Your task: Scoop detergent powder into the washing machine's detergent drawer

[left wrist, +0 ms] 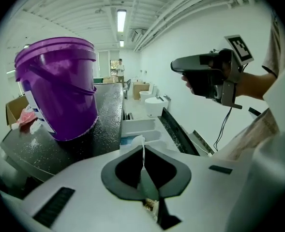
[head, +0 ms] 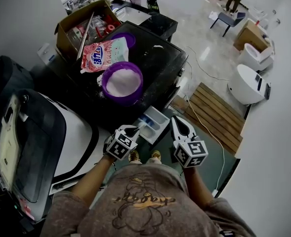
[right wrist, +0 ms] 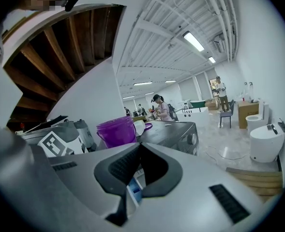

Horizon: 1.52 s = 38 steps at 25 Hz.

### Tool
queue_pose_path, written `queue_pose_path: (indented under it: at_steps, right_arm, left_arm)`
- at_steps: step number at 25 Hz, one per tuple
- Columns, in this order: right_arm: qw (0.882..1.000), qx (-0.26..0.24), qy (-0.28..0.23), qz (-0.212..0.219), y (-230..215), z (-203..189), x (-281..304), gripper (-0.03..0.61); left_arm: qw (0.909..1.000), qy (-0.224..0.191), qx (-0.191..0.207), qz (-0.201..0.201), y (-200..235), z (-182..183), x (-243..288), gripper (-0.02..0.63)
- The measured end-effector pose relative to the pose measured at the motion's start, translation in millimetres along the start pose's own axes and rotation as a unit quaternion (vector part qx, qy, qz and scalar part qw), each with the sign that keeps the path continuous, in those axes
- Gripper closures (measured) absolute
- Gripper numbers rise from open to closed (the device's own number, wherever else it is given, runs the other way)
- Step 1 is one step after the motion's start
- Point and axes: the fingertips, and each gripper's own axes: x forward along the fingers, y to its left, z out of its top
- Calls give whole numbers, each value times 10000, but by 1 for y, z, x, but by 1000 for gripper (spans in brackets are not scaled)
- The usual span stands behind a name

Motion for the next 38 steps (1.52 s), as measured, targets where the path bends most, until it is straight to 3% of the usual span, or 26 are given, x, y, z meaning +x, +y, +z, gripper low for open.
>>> queue_pose_path:
  at_steps: [6, 10, 14, 22, 26, 32, 38]
  right_arm:
    - [10000, 18, 50, 30, 1, -4, -3, 575]
    - [10000, 40, 85, 26, -1, -6, -7, 575]
    - [9999, 64, 100, 38, -2, -8, -9, 576]
    - [9998, 140, 116, 60, -8, -12, -13, 576]
    - [9999, 126, 91, 11, -7, -6, -12, 575]
    - [9997, 257, -17, 58, -6, -1, -13, 575]
    - [9997, 251, 1, 55, -8, -1, -11, 575]
  left_arm:
    - [9965, 169, 780, 248, -7, -4, 5, 589]
    - [9881, 276, 1445, 444, -12, -5, 9, 589]
    - [9825, 358, 1731, 584, -12, -6, 10, 589]
    - [9779, 439, 1850, 873, -8, -6, 11, 589]
    - [9793, 490, 1765, 864, -6, -9, 12, 589]
    - [9724, 579, 2081, 883, -10, -6, 9, 589]
    - [9717, 681, 2092, 854, -12, -9, 11, 589]
